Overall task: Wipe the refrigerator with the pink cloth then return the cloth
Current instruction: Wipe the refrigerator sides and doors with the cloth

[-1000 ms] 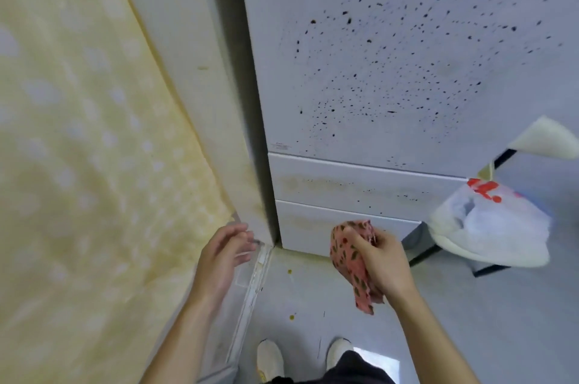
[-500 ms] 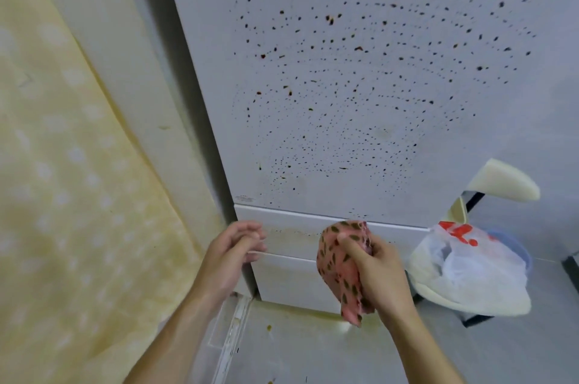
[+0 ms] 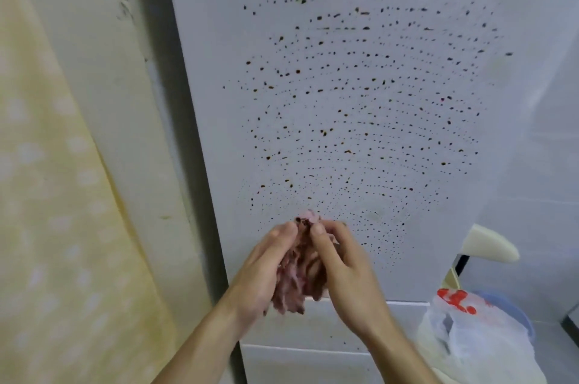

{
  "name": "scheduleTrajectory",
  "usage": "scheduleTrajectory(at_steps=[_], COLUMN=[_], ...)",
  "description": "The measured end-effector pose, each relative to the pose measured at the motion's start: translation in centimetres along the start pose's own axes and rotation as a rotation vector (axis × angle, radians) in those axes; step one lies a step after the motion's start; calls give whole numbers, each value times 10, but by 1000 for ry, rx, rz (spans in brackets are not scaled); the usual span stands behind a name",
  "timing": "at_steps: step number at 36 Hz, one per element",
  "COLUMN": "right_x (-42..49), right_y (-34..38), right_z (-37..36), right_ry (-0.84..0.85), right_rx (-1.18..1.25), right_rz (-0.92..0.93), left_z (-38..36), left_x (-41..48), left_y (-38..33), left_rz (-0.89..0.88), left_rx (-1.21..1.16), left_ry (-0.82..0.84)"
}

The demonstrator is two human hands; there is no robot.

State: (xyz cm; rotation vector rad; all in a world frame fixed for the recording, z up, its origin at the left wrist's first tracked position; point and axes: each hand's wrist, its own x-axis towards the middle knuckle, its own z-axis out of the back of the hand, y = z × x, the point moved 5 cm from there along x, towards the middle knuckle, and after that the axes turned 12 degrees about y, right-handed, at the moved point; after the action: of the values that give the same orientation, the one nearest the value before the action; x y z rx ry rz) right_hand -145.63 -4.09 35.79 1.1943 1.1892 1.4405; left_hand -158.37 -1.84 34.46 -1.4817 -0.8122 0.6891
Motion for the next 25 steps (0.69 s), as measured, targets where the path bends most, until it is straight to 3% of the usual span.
scheduleTrajectory(at_steps=[5,11,16,19,25], right_x=[14,33,48,52,60], right_y=[23,72,95,107,122], right_z=[-2,6,9,11,4], right_ry=[-22,-55,-95,-137,-283], right_rx=[-87,-344,-525,-507,-315], right_rz=[73,236,210,207,290], left_z=[11,32,36,36,47], left_x=[5,11,18,22,22], left_y=[-42,-78,-105,-122,-154], left_rz=[-151,-195,-270,-338,-488], left_rx=[145,198,172,279,406], left_ry=[-36,-155,-42,-12,-227])
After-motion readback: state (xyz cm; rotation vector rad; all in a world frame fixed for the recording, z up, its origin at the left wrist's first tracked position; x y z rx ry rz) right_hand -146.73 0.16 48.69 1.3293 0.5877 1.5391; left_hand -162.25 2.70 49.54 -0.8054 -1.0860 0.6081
